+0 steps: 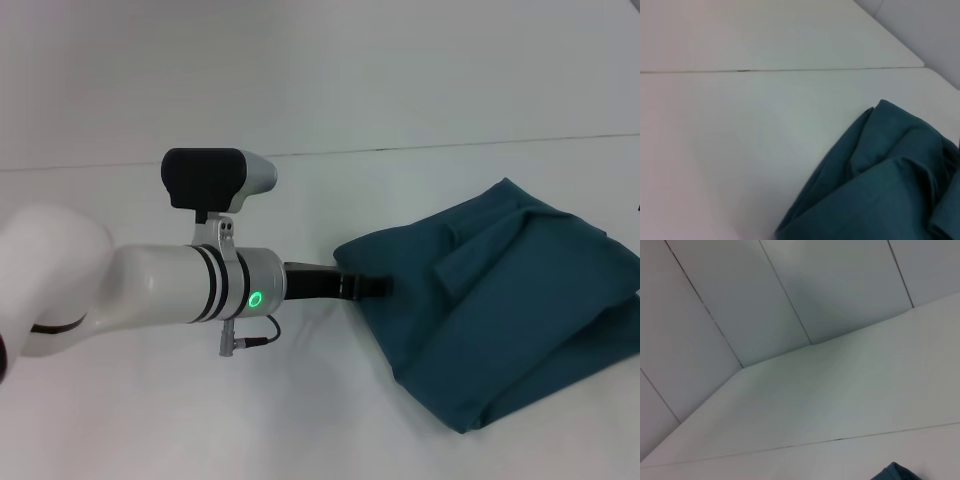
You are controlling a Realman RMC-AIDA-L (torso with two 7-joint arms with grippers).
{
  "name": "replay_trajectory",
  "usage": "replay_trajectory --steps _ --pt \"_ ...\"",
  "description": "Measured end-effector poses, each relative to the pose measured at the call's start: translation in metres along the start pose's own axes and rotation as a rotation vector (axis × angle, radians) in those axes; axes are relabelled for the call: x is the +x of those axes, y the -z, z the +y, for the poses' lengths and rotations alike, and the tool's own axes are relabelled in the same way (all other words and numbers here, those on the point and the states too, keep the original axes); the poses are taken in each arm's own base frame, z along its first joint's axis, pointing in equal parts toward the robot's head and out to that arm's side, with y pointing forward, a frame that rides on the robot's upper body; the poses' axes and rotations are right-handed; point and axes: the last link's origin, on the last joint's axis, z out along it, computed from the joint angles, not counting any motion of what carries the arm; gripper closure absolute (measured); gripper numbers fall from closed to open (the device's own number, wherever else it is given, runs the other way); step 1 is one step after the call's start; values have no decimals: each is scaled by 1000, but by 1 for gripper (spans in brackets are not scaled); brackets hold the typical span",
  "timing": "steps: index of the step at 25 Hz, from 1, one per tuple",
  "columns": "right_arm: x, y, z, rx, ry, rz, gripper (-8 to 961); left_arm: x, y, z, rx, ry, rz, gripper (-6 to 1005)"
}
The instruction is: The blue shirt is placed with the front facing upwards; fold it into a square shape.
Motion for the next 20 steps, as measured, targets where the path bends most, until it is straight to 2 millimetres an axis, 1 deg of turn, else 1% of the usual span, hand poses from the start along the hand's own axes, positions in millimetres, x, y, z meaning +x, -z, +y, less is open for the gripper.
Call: replay_trajectory --steps 9,20 --pt "0 0 0 2 0 -2 377 1 -1 9 -42 -21 -16 90" --pt "-1 -1 0 1 2 -4 378 0 -2 11 -43 -29 -21 91"
